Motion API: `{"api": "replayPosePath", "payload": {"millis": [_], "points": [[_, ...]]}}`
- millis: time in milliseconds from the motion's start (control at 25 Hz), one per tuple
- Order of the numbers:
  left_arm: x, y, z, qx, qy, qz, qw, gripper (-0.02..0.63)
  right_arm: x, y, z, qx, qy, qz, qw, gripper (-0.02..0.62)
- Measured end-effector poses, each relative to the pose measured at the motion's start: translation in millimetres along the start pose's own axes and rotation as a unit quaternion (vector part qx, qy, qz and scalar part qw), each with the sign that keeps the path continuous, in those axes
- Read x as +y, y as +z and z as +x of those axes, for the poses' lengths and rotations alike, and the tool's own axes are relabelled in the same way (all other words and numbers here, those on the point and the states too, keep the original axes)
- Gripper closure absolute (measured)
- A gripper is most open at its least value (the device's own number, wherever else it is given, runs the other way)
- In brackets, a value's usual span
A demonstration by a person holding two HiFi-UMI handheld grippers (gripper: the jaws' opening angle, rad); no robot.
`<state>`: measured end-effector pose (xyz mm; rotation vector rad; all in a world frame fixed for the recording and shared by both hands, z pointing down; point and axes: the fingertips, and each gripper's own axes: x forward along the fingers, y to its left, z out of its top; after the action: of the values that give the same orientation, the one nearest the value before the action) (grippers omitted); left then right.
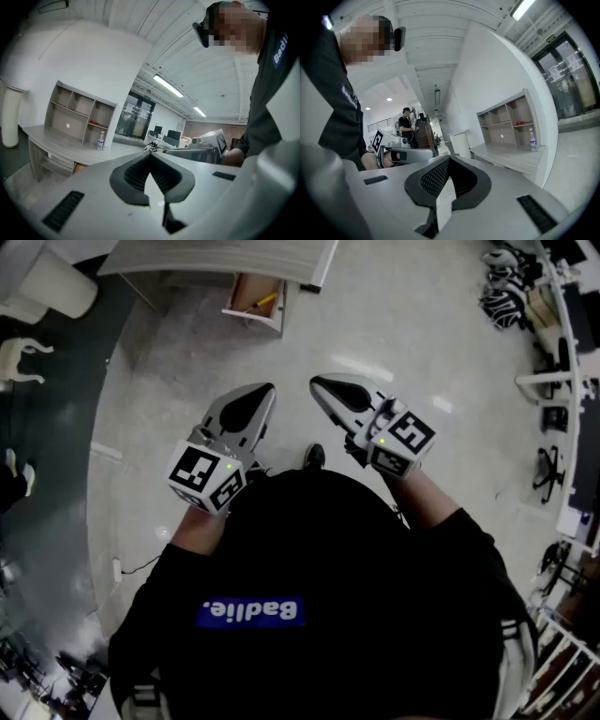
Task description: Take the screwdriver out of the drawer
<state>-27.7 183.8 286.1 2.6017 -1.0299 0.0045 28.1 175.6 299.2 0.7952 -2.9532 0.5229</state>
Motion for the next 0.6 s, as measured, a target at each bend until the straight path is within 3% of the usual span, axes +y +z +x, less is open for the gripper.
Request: {"api": "replayPosePath", "payload": {"millis": [600], "points": [[3.8, -1.2, 7.7, -0.002, 0.005, 0.002, 1.0, 0.611, -9.5, 1.3, 1.8, 0.0, 0.009, -0.012, 1.0, 0.565]]}}
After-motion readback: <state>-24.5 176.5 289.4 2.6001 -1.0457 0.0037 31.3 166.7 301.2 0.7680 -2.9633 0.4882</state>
